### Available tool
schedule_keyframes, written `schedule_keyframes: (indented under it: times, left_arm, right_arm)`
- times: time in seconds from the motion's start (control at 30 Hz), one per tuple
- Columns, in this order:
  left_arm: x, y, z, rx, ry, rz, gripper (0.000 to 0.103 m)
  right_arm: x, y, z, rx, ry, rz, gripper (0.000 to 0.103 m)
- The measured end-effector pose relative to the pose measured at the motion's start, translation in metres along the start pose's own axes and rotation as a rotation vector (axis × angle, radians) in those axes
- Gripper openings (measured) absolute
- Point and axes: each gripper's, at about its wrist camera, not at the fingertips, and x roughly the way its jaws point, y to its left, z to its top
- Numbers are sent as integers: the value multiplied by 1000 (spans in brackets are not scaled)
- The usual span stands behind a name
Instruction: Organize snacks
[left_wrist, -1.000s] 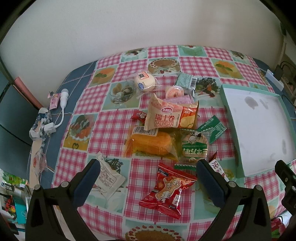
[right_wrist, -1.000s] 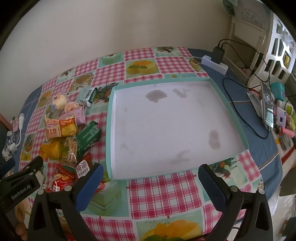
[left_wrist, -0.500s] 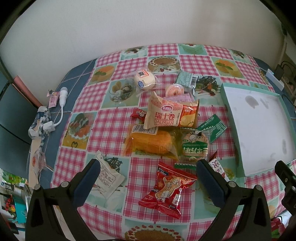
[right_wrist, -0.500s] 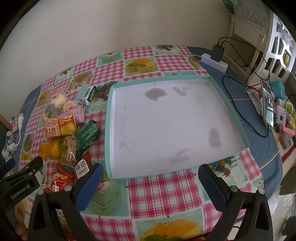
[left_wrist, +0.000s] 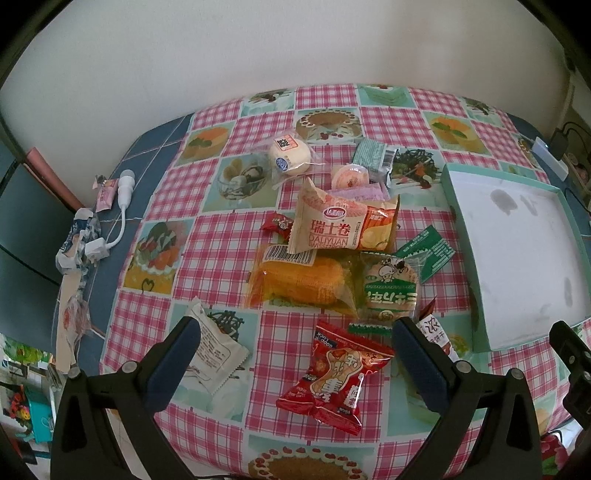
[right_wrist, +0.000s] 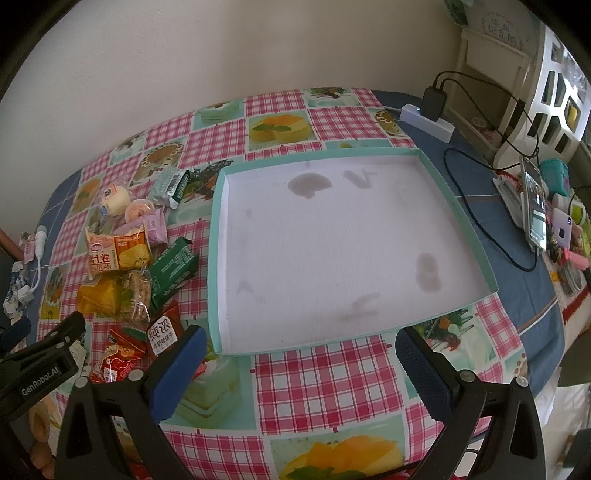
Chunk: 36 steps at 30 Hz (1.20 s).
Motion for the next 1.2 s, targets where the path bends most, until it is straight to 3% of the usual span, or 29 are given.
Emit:
schedule_keyframes:
  times: [0.2,0.3,0.53,0.8,1.0,1.2]
  left_arm:
    - [2,1,0,-4,7,-2,103]
    - [7,4,1,-18,30,-37,103]
    - [26,21,-3,-122,122,-96,103]
    - [39,22,-9,-140,190,-148,103]
    - [52,20,-12,-146,268,-296,103]
    - [55,16,-17,-121,309,-346,103]
  right_arm:
    - [0,0,-1,-3,1,1,103]
    - [2,4,-2,-12,4,10,103]
    - [15,46,-12,-167,40,99,103]
    - [32,81,-24,-291,94,193,100]
    - [34,95,-29,-353,120,251,89]
    - [35,101,-33,-390,134,278,85]
